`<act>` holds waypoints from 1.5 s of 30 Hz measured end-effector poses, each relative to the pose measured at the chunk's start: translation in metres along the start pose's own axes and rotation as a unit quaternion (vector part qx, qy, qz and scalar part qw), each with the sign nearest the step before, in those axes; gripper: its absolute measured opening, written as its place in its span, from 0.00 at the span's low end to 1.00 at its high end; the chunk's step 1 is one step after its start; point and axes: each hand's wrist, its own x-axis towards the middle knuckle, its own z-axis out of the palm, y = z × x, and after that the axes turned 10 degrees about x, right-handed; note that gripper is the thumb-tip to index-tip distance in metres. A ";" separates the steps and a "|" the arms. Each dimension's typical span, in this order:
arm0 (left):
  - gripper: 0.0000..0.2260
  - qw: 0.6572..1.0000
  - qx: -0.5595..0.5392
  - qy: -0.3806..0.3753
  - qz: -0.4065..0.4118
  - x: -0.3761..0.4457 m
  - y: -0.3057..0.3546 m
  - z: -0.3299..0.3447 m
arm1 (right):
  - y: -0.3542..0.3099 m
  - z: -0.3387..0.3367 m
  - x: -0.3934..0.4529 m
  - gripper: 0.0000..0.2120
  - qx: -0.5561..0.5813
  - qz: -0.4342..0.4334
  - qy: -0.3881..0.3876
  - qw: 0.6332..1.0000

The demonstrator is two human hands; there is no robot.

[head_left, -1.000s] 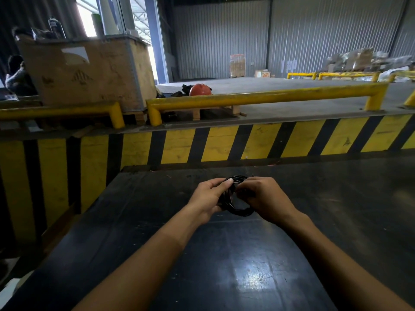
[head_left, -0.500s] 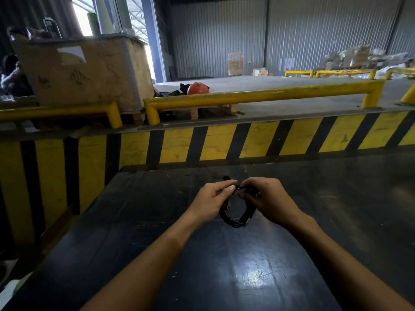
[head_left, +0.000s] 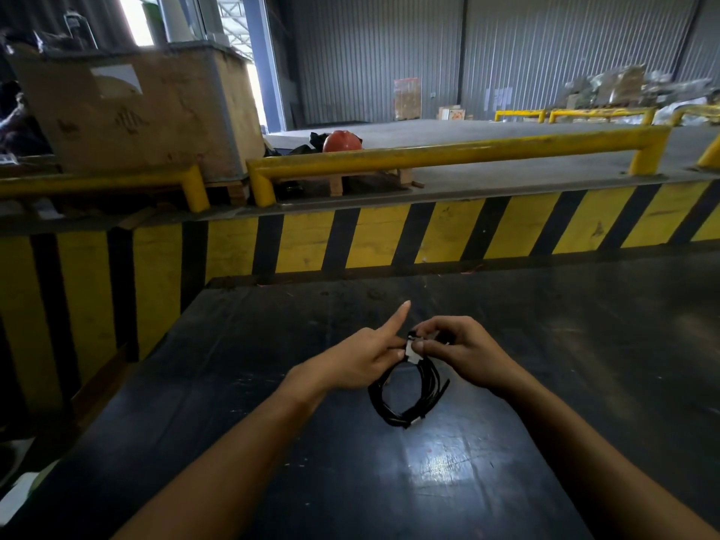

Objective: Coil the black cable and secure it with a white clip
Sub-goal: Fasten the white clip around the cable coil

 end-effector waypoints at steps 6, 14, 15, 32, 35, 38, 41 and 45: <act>0.32 0.994 -0.075 -0.064 -0.042 -0.002 -0.015 0.008 | 0.013 0.022 -0.009 0.04 0.130 0.018 0.034 0.991; 0.25 0.813 -0.554 0.032 -0.176 -0.021 -0.043 0.073 | 0.035 0.035 -0.012 0.09 0.345 0.122 0.206 0.908; 0.24 0.805 -0.561 0.033 -0.190 -0.019 -0.044 0.082 | 0.040 0.036 -0.012 0.09 0.349 0.136 0.219 0.901; 0.16 0.828 -0.424 -0.052 -0.363 0.005 -0.079 0.162 | 0.165 0.069 -0.040 0.02 0.172 0.335 0.168 0.911; 0.17 0.827 -0.392 -0.082 -0.396 0.011 -0.089 0.175 | 0.184 0.079 -0.043 0.04 0.123 0.357 0.174 0.910; 0.17 0.828 -0.363 -0.091 -0.418 0.022 -0.100 0.184 | 0.208 0.083 -0.042 0.04 0.104 0.382 0.163 0.904; 0.15 0.845 -0.313 -0.096 -0.422 0.036 -0.108 0.188 | 0.224 0.087 -0.037 0.05 0.075 0.400 0.161 0.899; 0.12 0.860 -0.263 -0.086 -0.429 0.053 -0.122 0.193 | 0.226 0.086 -0.022 0.07 0.033 0.402 0.153 0.902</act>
